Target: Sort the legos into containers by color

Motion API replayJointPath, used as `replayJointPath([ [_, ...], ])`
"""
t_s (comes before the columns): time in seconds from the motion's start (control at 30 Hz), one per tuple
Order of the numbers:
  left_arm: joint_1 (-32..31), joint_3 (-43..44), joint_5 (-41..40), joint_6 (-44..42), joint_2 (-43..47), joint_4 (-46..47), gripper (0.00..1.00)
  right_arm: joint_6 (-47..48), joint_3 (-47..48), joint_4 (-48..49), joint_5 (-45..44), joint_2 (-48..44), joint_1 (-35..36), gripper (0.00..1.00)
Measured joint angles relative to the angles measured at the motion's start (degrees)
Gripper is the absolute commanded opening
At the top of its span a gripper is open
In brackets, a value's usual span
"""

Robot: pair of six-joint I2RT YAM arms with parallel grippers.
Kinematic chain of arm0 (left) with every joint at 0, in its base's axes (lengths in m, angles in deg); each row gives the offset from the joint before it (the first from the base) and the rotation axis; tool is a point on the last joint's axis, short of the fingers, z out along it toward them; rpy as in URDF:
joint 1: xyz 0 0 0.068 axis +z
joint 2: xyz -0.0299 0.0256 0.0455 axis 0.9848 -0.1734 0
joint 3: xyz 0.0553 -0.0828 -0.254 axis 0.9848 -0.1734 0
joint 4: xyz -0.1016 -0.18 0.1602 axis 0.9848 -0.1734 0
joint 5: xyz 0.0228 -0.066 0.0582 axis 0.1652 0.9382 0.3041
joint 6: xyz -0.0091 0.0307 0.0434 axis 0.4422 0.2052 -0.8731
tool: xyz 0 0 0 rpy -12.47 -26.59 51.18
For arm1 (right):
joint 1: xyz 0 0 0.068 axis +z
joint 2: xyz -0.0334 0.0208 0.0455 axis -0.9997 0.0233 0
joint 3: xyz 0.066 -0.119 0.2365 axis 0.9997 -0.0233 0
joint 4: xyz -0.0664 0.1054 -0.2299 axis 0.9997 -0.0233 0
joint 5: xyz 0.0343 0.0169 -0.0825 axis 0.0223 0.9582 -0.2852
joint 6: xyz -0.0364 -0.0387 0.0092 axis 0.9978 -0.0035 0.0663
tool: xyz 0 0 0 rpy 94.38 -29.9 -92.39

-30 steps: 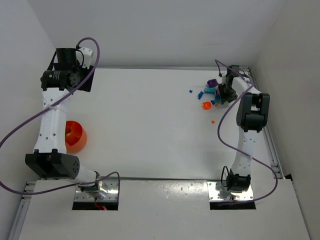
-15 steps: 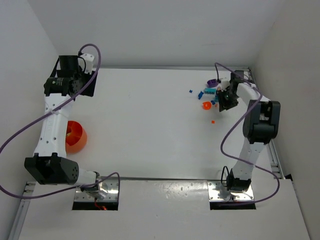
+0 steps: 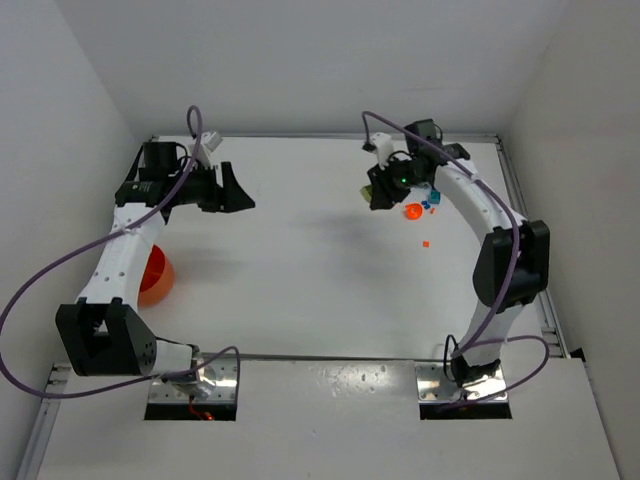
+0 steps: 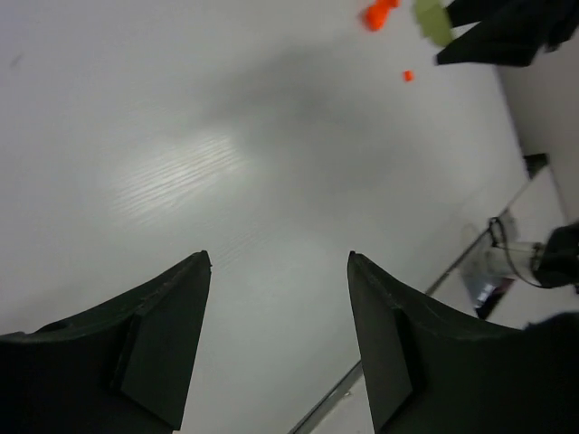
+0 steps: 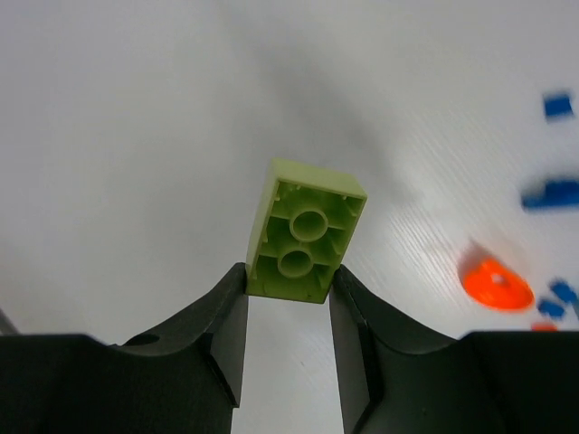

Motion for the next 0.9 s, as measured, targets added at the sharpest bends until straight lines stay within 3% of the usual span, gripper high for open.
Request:
replayJointPath([
  [0.33,-0.57,-0.48,19.12,18.91,-7.32,16.98,0.71,0.11,6.01,1.68,5.79,0.02,16.52,0.05],
  [0.57,-3.69,-2.05,22.88,24.7,-8.0,22.36,0.78,0.09,6.91,3.69,4.94,0.42,23.04,0.05],
  [0.9,-6.32,-4.13,23.76,26.8,-8.9,24.59,0.74,0.37,9.79,6.97,-0.57,1.62,28.09,0.05],
])
